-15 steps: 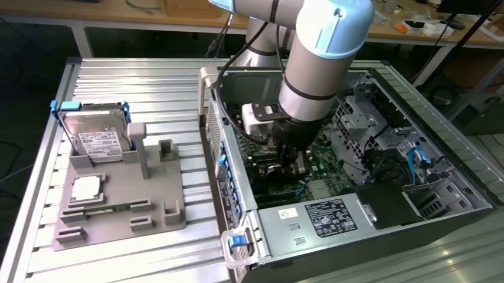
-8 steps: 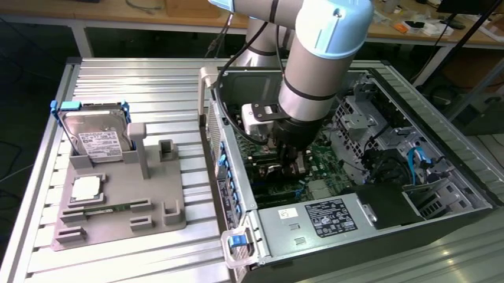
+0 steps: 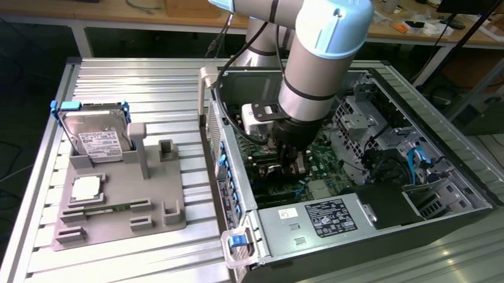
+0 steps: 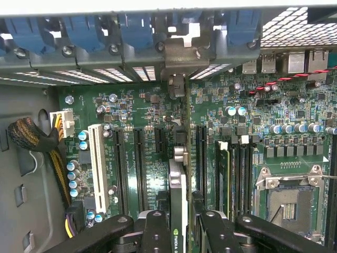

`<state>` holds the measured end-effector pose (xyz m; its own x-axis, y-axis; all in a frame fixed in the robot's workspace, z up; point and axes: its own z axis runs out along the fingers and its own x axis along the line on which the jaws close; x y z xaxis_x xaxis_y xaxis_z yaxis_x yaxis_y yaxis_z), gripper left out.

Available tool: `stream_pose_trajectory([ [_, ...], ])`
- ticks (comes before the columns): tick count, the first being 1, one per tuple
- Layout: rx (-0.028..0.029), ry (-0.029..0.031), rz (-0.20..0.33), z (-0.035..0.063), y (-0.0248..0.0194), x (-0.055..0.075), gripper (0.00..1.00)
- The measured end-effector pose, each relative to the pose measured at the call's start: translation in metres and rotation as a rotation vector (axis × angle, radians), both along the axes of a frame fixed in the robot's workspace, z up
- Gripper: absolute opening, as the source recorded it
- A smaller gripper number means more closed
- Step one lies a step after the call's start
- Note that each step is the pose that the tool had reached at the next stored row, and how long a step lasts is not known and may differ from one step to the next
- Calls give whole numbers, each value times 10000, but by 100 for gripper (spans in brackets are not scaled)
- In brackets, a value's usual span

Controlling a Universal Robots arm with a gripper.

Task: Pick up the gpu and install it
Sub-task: 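Insert the gpu into the slot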

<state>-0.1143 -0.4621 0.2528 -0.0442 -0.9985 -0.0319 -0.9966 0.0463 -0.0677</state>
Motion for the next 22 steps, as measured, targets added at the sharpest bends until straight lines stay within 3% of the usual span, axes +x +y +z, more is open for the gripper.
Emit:
stream_pose_trajectory([
  [6, 3, 191, -1, 0, 0, 13, 27],
  [11, 11, 304, 1, 0, 0, 20, 27],
  [22, 8, 318, -1, -7, 0, 20, 27],
])
